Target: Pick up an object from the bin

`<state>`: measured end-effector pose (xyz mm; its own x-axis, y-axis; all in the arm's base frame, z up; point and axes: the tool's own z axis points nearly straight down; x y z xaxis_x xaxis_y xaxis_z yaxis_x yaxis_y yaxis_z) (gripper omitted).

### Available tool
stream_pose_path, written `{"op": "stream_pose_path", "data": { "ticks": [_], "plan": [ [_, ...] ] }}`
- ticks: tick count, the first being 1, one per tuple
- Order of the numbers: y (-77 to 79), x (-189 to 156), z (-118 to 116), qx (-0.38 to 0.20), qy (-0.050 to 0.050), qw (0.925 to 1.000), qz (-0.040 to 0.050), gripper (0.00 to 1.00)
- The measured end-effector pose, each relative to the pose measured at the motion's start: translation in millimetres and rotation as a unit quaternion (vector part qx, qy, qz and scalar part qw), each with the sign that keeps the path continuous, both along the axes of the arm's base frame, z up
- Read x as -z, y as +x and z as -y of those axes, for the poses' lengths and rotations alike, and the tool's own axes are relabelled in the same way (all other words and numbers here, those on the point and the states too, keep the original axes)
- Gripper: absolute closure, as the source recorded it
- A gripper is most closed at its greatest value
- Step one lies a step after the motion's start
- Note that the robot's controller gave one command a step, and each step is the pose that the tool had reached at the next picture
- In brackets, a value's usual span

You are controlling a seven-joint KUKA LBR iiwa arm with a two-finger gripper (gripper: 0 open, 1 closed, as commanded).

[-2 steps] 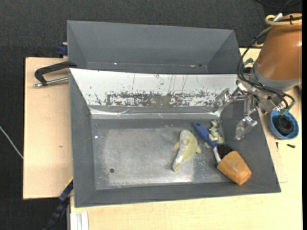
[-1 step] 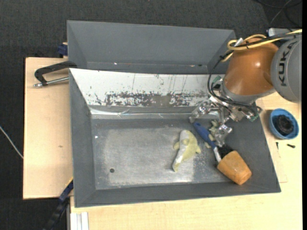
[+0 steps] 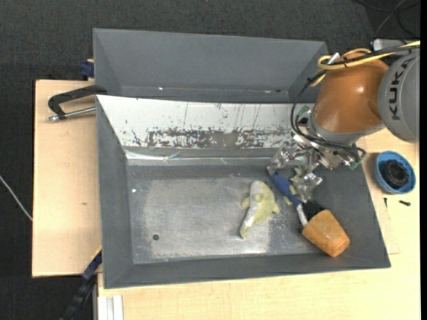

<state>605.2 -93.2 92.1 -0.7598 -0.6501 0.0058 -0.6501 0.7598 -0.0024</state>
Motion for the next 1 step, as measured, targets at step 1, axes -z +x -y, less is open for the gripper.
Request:
{"op": "stream_pose_path", "data": {
  "ticks": [1],
  "plan": [
    [-53.5,-146.5,62.4,-0.126,0.001,0.9921,0.0062,1.00]
  ]
}}
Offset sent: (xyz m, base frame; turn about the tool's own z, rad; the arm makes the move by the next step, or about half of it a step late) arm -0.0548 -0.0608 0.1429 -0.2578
